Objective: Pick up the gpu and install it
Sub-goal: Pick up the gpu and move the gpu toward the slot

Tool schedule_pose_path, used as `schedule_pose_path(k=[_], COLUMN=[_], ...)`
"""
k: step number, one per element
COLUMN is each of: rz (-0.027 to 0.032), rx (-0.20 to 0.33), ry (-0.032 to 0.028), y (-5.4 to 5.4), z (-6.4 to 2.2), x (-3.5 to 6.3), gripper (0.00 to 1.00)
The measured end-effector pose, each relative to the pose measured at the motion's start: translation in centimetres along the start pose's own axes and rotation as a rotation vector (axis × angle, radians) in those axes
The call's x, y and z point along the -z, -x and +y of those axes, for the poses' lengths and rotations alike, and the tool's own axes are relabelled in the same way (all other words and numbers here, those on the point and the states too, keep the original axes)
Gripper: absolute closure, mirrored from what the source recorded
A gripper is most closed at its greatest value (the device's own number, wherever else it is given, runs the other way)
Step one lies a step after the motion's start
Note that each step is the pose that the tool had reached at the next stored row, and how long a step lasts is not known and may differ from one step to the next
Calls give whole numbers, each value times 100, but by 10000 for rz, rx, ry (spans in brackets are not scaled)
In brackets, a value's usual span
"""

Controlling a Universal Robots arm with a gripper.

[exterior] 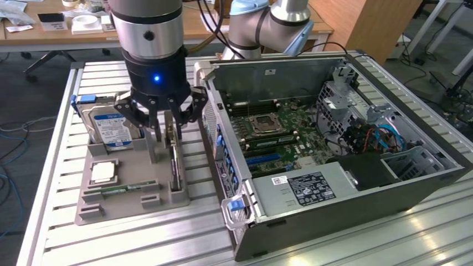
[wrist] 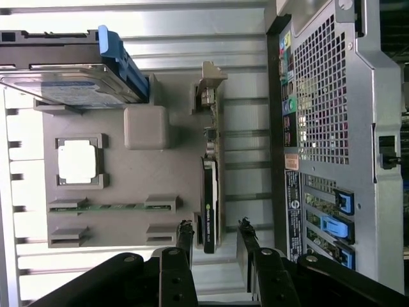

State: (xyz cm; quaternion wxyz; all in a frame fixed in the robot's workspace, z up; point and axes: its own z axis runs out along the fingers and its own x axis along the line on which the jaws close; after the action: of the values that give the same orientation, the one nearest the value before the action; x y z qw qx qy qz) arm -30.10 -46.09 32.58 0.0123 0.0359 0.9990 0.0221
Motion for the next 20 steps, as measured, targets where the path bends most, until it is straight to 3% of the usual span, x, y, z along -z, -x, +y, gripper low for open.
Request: schedule_pose_path(k=[20], rz=[0], rx=[0], ry=[-1], y=[-3], z=[-6], x=[-126], gripper=[58])
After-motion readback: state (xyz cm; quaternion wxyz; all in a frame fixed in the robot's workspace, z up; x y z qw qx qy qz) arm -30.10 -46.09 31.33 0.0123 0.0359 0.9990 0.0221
